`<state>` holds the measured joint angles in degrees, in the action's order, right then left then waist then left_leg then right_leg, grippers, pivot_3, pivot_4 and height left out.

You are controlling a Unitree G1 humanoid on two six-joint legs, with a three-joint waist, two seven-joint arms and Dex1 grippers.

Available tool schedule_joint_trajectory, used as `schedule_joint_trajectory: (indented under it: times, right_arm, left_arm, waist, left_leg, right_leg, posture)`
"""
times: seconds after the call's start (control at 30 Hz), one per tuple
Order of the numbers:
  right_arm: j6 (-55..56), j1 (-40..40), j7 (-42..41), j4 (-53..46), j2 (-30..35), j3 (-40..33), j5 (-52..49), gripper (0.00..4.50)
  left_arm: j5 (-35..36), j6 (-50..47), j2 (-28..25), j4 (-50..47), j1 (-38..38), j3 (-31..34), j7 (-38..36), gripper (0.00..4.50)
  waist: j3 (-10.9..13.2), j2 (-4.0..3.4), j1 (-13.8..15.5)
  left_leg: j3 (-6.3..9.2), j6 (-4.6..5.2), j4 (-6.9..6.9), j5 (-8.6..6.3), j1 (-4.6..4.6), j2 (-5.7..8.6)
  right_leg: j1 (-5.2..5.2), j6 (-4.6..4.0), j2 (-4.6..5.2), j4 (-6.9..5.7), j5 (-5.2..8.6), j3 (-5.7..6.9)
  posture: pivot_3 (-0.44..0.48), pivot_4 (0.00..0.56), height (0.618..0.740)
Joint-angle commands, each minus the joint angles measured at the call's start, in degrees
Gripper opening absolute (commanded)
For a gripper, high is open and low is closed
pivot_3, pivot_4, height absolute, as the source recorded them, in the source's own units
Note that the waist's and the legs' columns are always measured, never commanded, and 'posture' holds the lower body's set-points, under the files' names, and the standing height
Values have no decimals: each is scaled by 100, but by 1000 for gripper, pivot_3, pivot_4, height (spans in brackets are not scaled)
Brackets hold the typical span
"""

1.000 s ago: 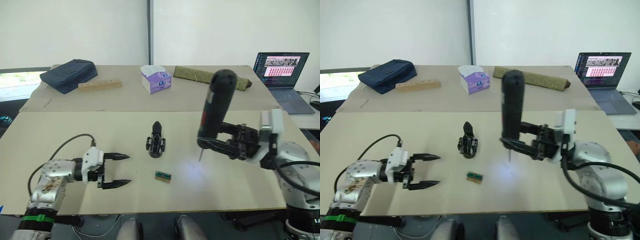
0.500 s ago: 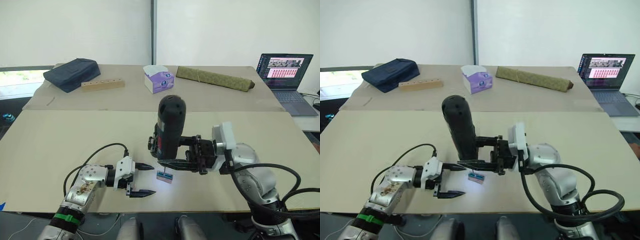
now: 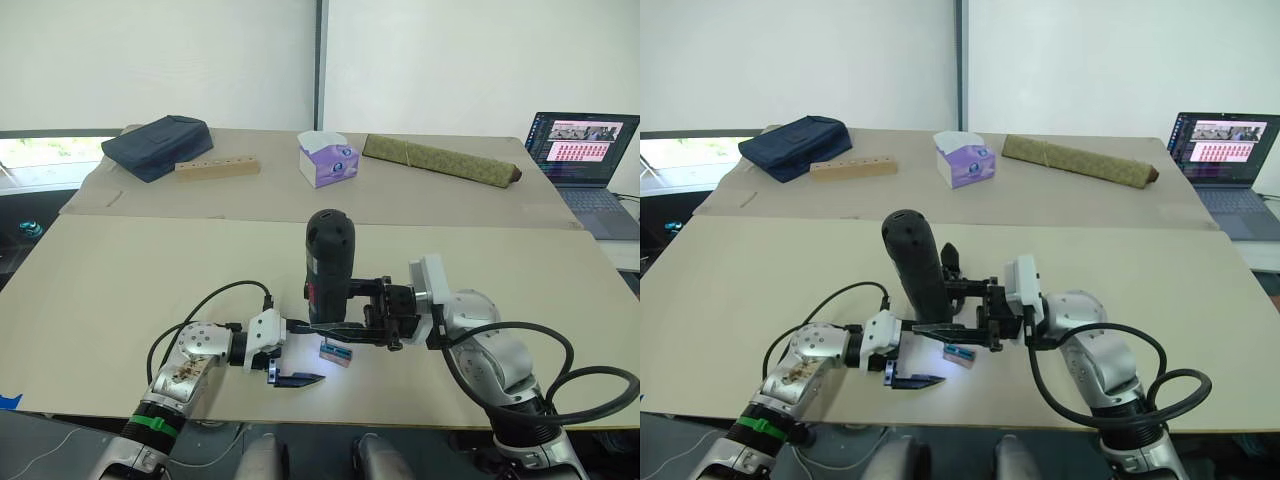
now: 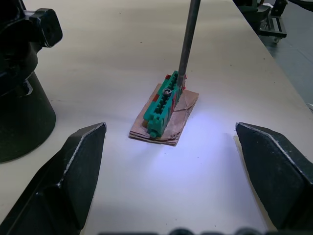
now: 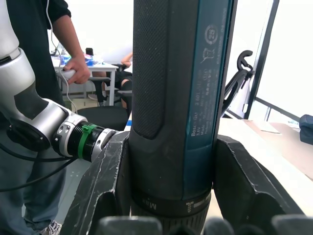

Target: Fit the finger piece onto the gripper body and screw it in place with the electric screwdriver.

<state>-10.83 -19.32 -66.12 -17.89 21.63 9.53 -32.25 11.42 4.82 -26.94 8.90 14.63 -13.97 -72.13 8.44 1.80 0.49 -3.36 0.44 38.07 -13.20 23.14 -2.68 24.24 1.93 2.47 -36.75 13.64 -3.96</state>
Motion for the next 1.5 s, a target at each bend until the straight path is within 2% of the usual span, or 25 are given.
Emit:
schedule_joint_trajectory:
  times: [0.03,0.43,1.5]
  right_arm:
    - [220,-90,-25,-97,-3,-106,-48,1907]
    - [183,-97,-18,-51,189,-182,-105,1907]
    - [295,-106,-36,195,196,-149,11,1907]
  left_arm:
    - [-45,-43,35,50,-21,-190,-53,4452]
    - [-142,99,51,243,42,-253,-54,4452]
    - [-161,86,59,405,29,-267,-49,4452]
  waist:
    - [0,0,0]
    - [0,0,2]
    - [-6,-7,3]
  left_leg:
    - [0,0,0,0,0,0]
    - [0,0,0,0,-1,0]
    - [0,0,1,0,-7,0]
  right_leg:
    - [0,0,0,0,0,0]
    - [-1,0,-1,-1,0,0]
    - [-6,0,-1,-3,0,0]
  posture:
    - [0,150,740]
    - [0,150,740]
    - [0,150,740]
